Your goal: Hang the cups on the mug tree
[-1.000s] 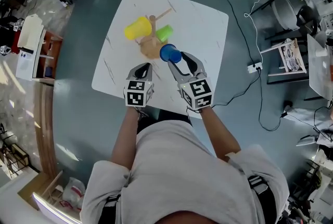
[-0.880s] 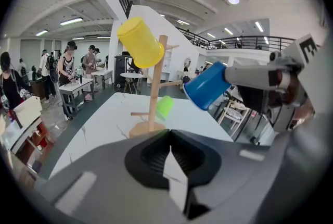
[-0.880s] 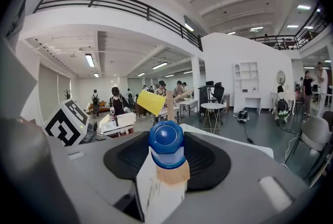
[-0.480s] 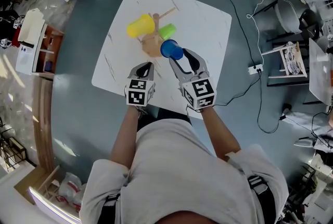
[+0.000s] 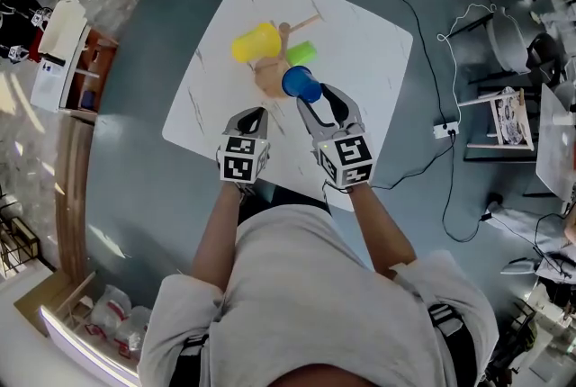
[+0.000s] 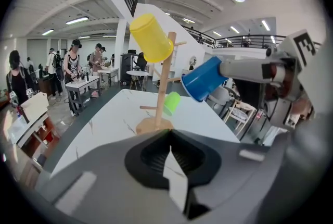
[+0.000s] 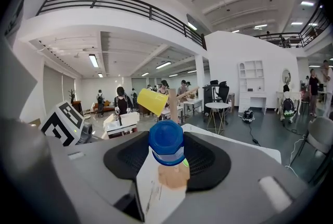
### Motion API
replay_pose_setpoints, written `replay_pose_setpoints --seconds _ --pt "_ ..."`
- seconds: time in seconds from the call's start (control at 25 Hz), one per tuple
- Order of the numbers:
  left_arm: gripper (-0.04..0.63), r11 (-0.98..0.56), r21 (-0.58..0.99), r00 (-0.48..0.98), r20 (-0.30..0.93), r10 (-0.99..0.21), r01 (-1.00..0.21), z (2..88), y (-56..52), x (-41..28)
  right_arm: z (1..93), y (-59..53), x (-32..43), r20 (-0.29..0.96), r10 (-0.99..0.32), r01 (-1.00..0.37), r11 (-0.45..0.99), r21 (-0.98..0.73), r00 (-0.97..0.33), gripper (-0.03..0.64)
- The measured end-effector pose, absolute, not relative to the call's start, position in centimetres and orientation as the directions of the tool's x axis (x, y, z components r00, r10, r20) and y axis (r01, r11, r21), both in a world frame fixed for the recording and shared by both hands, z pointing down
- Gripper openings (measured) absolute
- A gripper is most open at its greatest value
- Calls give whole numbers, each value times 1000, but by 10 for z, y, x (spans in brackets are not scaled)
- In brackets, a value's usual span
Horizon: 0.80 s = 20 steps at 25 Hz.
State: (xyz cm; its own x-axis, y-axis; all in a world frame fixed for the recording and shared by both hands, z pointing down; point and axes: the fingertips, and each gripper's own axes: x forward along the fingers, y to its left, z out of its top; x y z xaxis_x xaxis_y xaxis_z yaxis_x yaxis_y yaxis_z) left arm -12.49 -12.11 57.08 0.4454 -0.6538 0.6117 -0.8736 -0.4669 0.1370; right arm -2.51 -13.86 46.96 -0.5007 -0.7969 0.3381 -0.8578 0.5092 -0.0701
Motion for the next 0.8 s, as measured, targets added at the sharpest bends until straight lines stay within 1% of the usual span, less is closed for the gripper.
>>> replay_pose_setpoints --seconds 0.8 --pt "3 -350 123 345 631 -695 -929 579 -117 -161 488 -157 -49 365 -743 -812 579 -69 -561 215"
